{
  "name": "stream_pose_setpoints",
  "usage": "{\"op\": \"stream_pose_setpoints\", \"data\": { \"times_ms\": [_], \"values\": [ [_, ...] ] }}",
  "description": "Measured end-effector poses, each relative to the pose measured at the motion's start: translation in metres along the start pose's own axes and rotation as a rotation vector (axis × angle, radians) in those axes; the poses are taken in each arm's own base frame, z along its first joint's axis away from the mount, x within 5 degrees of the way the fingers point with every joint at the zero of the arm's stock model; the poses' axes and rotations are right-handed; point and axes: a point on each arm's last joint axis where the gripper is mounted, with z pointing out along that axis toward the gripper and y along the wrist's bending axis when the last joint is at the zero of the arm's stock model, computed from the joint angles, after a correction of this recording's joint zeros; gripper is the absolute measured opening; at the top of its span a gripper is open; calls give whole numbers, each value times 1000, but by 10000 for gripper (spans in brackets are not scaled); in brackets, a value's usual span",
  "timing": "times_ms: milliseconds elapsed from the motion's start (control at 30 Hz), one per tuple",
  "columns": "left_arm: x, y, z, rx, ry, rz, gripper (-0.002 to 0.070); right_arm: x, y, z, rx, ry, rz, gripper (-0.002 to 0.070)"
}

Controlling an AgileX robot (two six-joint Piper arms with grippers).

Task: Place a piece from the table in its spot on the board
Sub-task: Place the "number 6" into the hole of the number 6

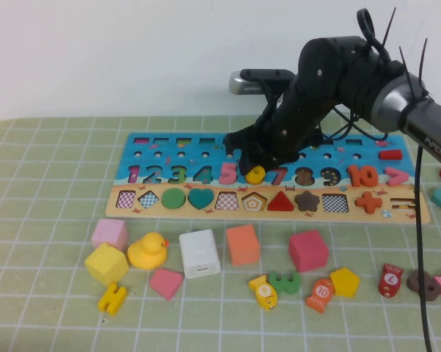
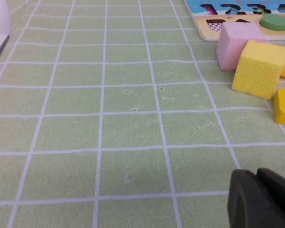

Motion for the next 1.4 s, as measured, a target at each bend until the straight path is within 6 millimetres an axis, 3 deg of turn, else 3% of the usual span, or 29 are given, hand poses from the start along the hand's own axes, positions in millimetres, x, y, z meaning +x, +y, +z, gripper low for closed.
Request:
{"op": "stream_pose_setpoints", "data": {
  "times_ms": [900, 1200, 1400],
  "values": [
    [0, 0, 0, 0, 0, 0, -2, 2, 9, 3, 58, -8, -13, 286],
    [0, 0, 0, 0, 0, 0, -2, 5, 6, 0, 108, 31, 1, 393],
    [0, 0, 0, 0, 0, 0, -2, 7, 6, -5, 128, 55, -6, 414]
  ]
}}
